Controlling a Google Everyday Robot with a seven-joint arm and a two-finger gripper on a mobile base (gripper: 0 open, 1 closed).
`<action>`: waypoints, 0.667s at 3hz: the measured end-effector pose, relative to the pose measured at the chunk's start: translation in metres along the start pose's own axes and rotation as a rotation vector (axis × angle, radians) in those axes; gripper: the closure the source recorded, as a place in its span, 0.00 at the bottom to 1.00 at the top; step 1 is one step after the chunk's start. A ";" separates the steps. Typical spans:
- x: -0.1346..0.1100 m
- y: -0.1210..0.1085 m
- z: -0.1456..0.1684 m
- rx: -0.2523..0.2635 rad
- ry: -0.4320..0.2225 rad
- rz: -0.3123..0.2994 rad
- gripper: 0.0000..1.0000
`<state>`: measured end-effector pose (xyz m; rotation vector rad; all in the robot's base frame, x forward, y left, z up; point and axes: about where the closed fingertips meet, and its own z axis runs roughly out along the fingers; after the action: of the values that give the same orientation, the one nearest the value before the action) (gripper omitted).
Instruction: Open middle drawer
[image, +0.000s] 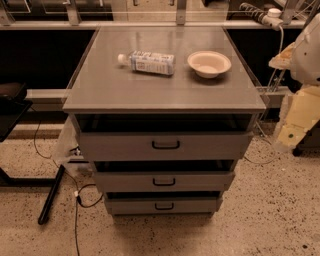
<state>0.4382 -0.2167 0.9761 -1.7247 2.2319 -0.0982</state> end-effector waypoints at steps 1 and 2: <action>0.000 -0.002 0.005 -0.002 -0.010 -0.005 0.00; 0.008 0.007 0.038 -0.022 -0.049 -0.039 0.00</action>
Offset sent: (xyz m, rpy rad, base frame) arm 0.0069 -0.0066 -0.1123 0.0816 0.0117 0.1234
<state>0.4411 -0.2168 0.9366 -1.7636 2.1729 -0.0395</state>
